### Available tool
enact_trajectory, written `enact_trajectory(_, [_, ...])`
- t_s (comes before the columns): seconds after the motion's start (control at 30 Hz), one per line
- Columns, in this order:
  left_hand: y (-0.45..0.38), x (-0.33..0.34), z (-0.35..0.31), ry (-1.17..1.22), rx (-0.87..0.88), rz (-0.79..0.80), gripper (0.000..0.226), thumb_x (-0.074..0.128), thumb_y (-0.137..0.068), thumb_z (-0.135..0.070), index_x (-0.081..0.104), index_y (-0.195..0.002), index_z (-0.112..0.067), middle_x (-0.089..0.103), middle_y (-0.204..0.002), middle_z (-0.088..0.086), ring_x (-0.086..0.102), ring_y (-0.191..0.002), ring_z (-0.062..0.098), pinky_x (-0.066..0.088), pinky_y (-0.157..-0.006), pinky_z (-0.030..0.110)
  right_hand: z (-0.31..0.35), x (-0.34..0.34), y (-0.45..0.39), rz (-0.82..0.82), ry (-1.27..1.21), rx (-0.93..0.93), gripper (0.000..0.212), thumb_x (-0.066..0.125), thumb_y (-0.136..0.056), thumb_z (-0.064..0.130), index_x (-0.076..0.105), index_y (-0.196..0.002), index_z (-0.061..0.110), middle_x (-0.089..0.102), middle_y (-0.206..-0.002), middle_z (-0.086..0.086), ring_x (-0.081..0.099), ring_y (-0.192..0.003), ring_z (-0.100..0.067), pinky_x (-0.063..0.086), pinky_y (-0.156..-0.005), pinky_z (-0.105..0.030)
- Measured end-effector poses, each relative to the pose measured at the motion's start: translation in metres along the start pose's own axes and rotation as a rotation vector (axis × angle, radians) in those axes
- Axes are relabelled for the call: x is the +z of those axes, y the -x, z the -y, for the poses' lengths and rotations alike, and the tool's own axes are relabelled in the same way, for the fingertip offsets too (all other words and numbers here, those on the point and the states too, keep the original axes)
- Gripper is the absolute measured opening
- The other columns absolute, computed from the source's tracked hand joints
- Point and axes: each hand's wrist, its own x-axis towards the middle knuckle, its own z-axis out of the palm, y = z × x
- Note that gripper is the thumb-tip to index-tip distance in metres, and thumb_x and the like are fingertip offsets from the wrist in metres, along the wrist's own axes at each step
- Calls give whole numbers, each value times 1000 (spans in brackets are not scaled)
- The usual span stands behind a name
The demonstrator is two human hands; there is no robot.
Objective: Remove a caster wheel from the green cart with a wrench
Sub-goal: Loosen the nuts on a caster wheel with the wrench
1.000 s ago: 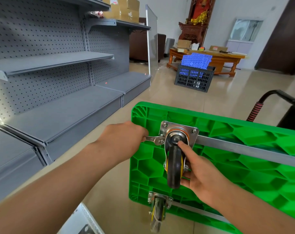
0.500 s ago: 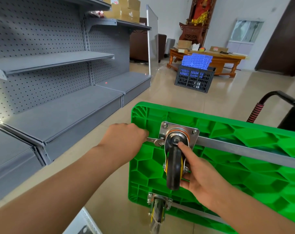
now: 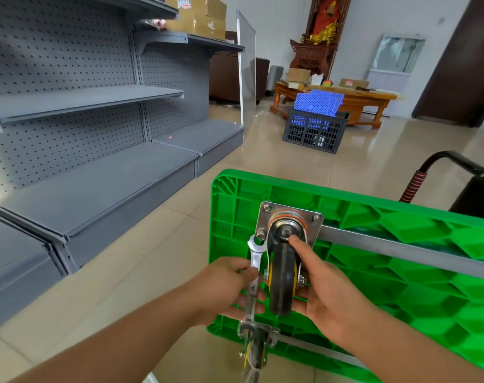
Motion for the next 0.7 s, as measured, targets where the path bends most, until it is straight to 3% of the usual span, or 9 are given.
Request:
enact_trajectory(0.07, [5, -12, 1, -89, -18, -25, 27, 44, -109, -27, 62, -106, -6, 73, -90, 12, 74, -78, 24, 61, -83, 46, 1, 0, 0, -3, 9, 2, 52, 72, -77, 51, 73, -108, 9, 75, -102, -19, 74, -95, -34, 59, -83, -47])
enact_trajectory(0.17, [12, -32, -4, -238, -11, -47, 27, 46, -108, -26, 64, -102, -7, 65, -78, 8, 63, -62, 19, 60, -68, 35, 2, 0, 0, -3, 13, 7, 56, 72, -72, 52, 73, -110, 10, 76, -102, -18, 73, -100, -34, 57, -92, -50])
enact_trajectory(0.27, [16, -52, -17, -652, 112, -154, 26, 46, -107, -29, 65, -90, -24, 65, -76, -1, 55, -58, 13, 49, -60, 25, 3, 1, 1, 6, 15, 12, 51, 71, -75, 48, 72, -110, 10, 77, -98, -16, 74, -97, -33, 54, -96, -53])
enact_trajectory(0.37, [17, -64, -29, -1048, 284, -327, 24, 43, -107, -39, 58, -90, -30, 66, -85, -2, 63, -76, 21, 55, -71, 35, 4, 1, 3, 5, 14, 17, 51, 71, -75, 46, 71, -110, 10, 77, -97, -17, 74, -96, -33, 53, -98, -53])
enact_trajectory(0.43, [19, -63, -38, -1233, 338, -421, 20, 39, -107, -41, 54, -99, -32, 60, -91, -3, 62, -86, 25, 53, -70, 37, 5, 2, 5, 3, 16, 18, 49, 70, -76, 45, 70, -109, 10, 77, -96, -17, 74, -95, -34, 53, -98, -54])
enact_trajectory(0.7, [20, -50, -67, -1572, 384, -491, 18, 44, -104, -22, 57, -111, -32, 61, -101, -5, 65, -96, 25, 37, -64, 31, 7, 2, 6, -4, 32, 22, 56, 71, -71, 48, 70, -112, 9, 77, -99, -16, 73, -98, -34, 53, -98, -54])
